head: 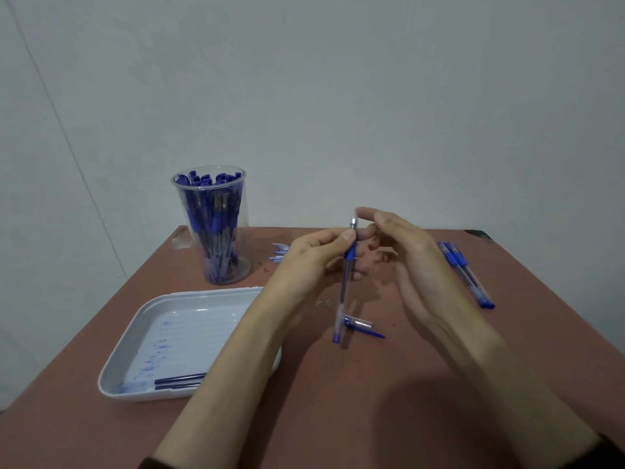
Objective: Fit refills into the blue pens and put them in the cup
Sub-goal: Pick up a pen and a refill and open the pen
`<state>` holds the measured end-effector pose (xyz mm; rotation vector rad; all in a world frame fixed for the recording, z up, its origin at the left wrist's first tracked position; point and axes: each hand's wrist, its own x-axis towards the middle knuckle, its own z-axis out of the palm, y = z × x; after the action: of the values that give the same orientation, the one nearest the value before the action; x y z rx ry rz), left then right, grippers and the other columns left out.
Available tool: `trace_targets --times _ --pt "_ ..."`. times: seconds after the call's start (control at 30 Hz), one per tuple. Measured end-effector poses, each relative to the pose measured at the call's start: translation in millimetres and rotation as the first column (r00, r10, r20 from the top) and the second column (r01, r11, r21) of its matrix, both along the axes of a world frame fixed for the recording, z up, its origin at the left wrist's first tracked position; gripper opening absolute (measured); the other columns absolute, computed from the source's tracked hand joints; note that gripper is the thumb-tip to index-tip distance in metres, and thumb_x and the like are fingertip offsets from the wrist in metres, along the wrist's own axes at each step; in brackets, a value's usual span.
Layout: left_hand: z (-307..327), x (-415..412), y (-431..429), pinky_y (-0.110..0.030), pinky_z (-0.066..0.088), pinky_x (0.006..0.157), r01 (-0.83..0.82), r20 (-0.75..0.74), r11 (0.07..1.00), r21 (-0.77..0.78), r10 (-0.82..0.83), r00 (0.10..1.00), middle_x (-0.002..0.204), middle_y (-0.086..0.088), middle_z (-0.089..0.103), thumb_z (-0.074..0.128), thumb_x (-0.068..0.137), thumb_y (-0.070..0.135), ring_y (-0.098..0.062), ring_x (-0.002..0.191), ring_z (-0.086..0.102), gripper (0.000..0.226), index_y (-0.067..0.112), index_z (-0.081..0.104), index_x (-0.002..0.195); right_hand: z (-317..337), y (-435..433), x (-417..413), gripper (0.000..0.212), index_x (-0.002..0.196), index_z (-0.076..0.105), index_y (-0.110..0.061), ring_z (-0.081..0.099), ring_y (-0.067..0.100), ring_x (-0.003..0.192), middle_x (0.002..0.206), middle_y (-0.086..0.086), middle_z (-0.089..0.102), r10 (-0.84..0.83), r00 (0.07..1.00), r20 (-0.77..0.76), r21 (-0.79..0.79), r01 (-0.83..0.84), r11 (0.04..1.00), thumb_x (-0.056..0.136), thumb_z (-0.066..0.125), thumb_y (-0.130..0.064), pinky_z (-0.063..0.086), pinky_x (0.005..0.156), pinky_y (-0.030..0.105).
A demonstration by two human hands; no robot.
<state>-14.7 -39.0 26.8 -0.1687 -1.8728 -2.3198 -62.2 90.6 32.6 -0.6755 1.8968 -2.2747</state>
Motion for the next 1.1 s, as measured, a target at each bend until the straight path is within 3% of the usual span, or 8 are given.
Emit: trace_targets --times 0.17,0.3,0.47,0.63,0.73,0.83,0.97,1.1 --pt "-0.5 2.0 1.5 -0.020 0.045 0.056 0.025 0.043 0.997 -0.066 -0.022 0.999 0.070 -0.001 0.060 0.056 0.092 0.015 -0.010 0.056 0.052 0.015 0.008 0.069 0.089 -2.1 2.6 -1.9 0.014 0.083 0.073 -0.018 0.056 0.014 0.072 0.073 0.002 0.059 0.008 1.000 -0.010 0.033 -0.008 0.999 0.089 0.060 -0.021 0.042 0.074 0.032" --pt "-0.4 2.6 1.7 -0.018 0.042 0.052 0.002 0.047 0.998 -0.062 0.001 0.999 0.065 0.000 0.060 0.060 0.089 0.016 -0.009 0.052 0.050 0.014 0.010 0.070 0.080 -1.5 3.4 -2.4 0.016 0.083 0.069 -0.017 0.057 0.008 0.069 0.073 -0.002 0.060 0.017 1.000 0.023 0.020 -0.018 1.000 0.076 0.073 -0.030 0.043 0.070 0.025" --pt "1.5 4.5 3.3 -0.017 0.038 0.047 -0.019 0.043 0.999 -0.043 0.020 0.999 0.062 0.000 0.058 0.060 0.089 0.013 -0.008 0.049 0.045 0.013 0.005 0.070 0.086 -2.8 4.5 -3.3 0.018 0.073 0.069 -0.018 0.056 0.012 0.075 0.072 -0.002 0.063 0.004 1.000 0.022 0.021 -0.004 1.000 0.068 0.071 -0.035 0.040 0.077 0.029" --pt "3.2 6.5 2.9 -0.016 0.038 0.047 -0.009 0.048 0.998 -0.058 0.011 0.999 0.059 0.001 0.059 0.060 0.089 0.014 -0.008 0.049 0.045 0.015 0.006 0.069 0.081 0.5 8.3 -4.7 0.020 0.087 0.071 -0.015 0.062 0.006 0.072 0.072 -0.004 0.064 0.111 0.990 0.083 -0.005 -0.111 0.994 0.073 0.070 -0.029 0.047 0.067 0.019" --pt "4.0 8.1 5.4 -0.015 0.037 0.045 0.006 0.058 0.997 -0.074 -0.002 0.998 0.053 0.003 0.056 0.059 0.090 0.014 -0.007 0.046 0.044 0.016 0.006 0.066 0.079 -0.9 6.6 -4.0 0.023 0.076 0.062 -0.012 0.060 0.011 0.063 0.068 -0.001 0.061 0.082 0.992 0.093 -0.002 -0.082 0.997 0.068 0.070 -0.032 0.046 0.066 0.023" --pt "4.5 7.5 5.4 -0.015 0.037 0.045 0.004 0.053 0.999 -0.043 -0.002 0.999 0.057 0.002 0.056 0.058 0.090 0.013 -0.007 0.046 0.045 0.016 0.003 0.065 0.080 -0.1 7.3 -2.6 0.028 0.090 0.067 -0.010 0.062 0.013 0.067 0.072 0.000 0.063 0.140 0.983 0.121 -0.050 -0.134 0.990 0.072 0.065 -0.031 0.051 0.066 0.024" --pt "3.6 6.9 5.4 -0.015 0.037 0.045 0.010 0.068 0.999 -0.050 -0.006 0.998 0.055 0.002 0.057 0.059 0.090 0.014 -0.007 0.046 0.045 0.018 0.005 0.065 0.076 -2.0 5.5 -2.1 0.026 0.075 0.062 -0.012 0.061 0.008 0.061 0.064 -0.003 0.063 0.035 0.997 0.074 0.046 -0.038 0.998 0.070 0.069 -0.036 0.046 0.067 0.019" --pt "3.7 5.4 4.1 -0.016 0.037 0.046 0.008 0.087 1.000 0.005 -0.008 0.996 0.062 -0.002 0.057 0.060 0.089 0.013 -0.007 0.048 0.046 0.015 0.002 0.065 0.080 -0.5 5.6 -2.2 0.025 0.092 0.071 -0.011 0.065 0.012 0.074 0.079 0.003 0.067 0.147 0.983 0.113 0.001 -0.148 0.989 0.078 0.067 -0.032 0.051 0.071 0.026"
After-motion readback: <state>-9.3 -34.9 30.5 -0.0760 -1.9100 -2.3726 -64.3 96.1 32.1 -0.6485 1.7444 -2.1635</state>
